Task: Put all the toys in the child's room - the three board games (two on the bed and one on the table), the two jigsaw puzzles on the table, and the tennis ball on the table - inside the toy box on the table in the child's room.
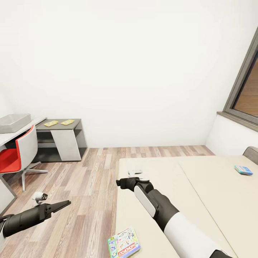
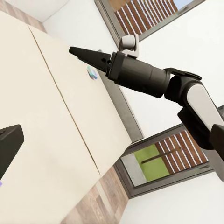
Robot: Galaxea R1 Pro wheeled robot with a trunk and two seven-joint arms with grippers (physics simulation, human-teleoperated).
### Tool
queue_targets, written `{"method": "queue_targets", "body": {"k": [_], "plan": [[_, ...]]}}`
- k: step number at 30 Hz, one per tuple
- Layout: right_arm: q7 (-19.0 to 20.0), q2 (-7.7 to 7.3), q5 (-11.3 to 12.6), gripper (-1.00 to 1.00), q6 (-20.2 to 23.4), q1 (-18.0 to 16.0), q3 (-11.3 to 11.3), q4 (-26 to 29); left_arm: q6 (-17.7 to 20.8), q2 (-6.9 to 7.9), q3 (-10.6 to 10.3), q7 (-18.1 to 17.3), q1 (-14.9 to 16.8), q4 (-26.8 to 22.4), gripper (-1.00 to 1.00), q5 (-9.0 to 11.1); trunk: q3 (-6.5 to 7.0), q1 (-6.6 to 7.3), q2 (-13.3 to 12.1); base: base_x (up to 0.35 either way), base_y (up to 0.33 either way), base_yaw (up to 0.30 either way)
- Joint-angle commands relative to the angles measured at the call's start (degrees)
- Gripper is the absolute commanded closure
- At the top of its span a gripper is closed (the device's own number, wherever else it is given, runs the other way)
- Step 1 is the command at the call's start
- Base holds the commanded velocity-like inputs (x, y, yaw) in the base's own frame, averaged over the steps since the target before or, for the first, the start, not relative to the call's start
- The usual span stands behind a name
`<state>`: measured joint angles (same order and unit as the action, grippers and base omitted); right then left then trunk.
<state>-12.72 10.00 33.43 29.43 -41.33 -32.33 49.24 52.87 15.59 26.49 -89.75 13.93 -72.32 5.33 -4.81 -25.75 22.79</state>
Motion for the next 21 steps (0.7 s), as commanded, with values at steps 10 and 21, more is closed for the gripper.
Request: {"method": "queue_targets", "body": {"k": [10, 21], "plan": [[-0.5, 0.00, 0.6, -1.00, 0.1, -0.1, -0.1, 0.0, 0.6, -0.05, 0.1, -0.2, 0.0, 0.0, -1.00, 0.0, -0.13, -0.04, 0.1, 0.000, 0.014, 0.000], [-0.5, 0.00, 0.7, -1.00, 0.1, -0.1, -0.1, 0.0, 0.6, -0.04, 0.2, -0.2, 0.0, 0.0, -1.00, 0.0, -0.13, -0.04, 0.1, 0.000, 0.150, 0.000]]}}
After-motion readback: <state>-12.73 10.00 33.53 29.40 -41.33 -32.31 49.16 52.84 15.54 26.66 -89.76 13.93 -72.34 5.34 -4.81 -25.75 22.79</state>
